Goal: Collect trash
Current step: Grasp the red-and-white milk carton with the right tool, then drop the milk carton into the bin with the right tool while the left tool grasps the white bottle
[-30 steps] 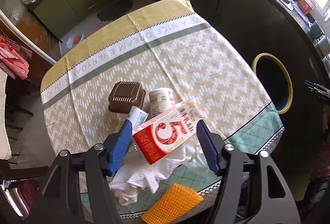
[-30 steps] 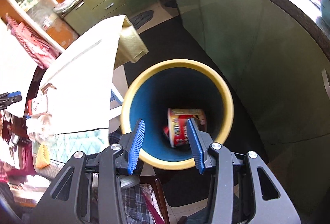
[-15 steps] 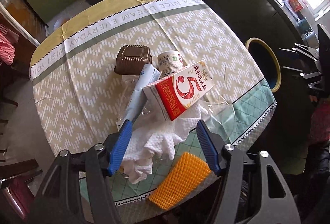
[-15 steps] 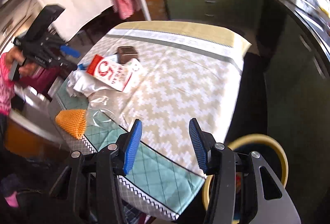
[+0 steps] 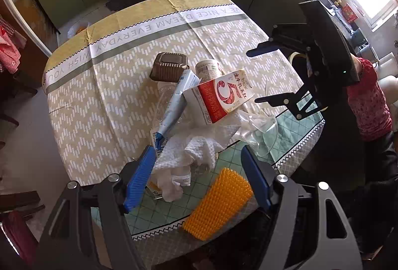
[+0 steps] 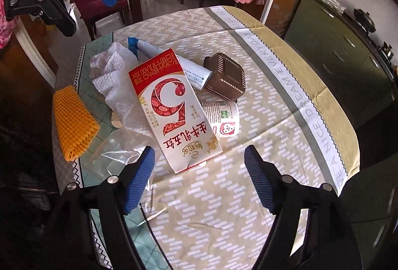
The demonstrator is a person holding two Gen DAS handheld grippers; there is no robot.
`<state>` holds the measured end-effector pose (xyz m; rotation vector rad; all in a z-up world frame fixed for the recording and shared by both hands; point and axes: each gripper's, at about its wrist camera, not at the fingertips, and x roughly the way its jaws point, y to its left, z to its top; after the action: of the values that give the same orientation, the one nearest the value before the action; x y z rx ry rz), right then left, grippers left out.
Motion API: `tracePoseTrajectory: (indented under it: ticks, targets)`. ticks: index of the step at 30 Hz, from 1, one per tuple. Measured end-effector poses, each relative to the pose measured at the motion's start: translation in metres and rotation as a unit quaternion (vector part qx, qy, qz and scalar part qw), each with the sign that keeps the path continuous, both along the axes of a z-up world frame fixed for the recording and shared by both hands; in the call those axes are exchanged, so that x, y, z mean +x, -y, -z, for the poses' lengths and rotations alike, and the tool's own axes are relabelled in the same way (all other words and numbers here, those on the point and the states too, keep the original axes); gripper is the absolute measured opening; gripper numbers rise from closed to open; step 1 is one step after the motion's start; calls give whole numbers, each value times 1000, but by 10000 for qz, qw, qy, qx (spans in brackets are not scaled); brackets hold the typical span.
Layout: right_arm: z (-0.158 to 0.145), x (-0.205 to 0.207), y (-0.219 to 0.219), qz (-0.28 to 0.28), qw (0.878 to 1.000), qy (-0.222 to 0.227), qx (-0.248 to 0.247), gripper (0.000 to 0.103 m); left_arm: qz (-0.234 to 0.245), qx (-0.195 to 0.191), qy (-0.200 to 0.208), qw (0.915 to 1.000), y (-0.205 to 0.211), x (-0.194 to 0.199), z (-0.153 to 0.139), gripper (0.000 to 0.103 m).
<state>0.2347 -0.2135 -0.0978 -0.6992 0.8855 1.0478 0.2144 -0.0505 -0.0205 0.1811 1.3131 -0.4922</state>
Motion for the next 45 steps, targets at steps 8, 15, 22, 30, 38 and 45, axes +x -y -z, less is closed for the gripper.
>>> tracePoseTrajectory:
  ticks: [8, 15, 22, 30, 38, 45]
  targets:
    - [12, 7, -25, -284, 9989, -75, -356, 65, 53, 35, 13, 10000, 6, 1, 0, 70]
    - [25, 5, -38, -329, 9987, -202, -345, 54, 12, 103, 0, 9999, 4, 2, 2, 71]
    - [16, 13, -15, 194, 9972, -727, -9, 51, 42, 143, -1, 9999, 11, 7, 4, 74]
    - [-15, 21, 60, 1528, 9831, -909, 429, 51, -283, 102, -261, 9992, 47, 47, 29, 74]
    - [-21, -10, 154, 2571, 9568, -1117, 773, 51, -53, 182, -562, 9982, 89, 85, 75, 63]
    - [-19, -41, 208, 3092, 9390, -1103, 1027, 51, 256, 448, -332, 9981, 120, 97, 79, 63]
